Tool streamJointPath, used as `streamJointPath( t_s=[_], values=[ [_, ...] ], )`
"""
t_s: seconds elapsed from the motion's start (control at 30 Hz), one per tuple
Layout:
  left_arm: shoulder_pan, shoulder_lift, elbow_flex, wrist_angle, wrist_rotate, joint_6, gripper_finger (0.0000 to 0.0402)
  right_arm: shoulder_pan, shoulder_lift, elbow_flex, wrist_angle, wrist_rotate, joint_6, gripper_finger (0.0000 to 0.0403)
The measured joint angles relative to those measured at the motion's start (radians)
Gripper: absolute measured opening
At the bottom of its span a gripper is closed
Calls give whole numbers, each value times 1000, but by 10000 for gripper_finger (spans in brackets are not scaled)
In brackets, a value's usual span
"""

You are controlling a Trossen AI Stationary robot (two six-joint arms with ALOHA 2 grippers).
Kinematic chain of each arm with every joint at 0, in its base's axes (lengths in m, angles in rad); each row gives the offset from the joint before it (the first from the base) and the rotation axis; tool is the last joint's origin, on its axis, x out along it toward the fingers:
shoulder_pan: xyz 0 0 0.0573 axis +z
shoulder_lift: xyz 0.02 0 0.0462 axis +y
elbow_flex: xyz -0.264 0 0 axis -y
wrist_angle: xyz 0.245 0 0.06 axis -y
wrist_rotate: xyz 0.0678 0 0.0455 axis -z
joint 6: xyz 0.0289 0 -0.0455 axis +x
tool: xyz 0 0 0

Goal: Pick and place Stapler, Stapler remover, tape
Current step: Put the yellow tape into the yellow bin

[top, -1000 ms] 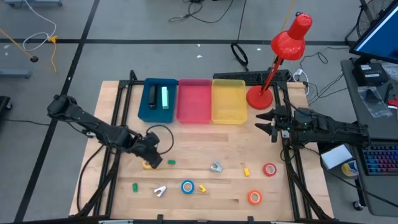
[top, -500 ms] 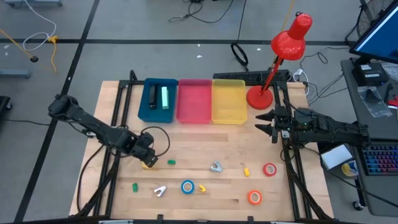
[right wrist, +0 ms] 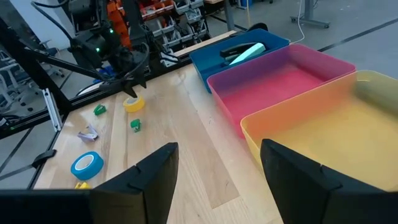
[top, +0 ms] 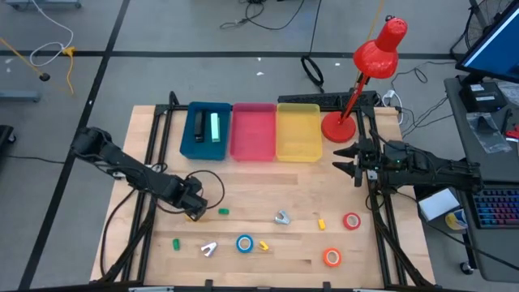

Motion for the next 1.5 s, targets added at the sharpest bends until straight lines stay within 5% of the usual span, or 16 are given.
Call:
streamJointPath(
  t_s=[0.67,0.8,1.07,1.5],
  values=[
    [-1,131,1,73,42,118,239,0,0,0,0,0,0,222],
    [-1,141,3,114,45,126,200,0,0,0,0,0,0,222],
    [-1,142,0,140,36,136,43,0,0,0,0,0,3,222],
    [-1,105,4,165,99,141,38,0,0,0,0,0,4,222]
  ],
)
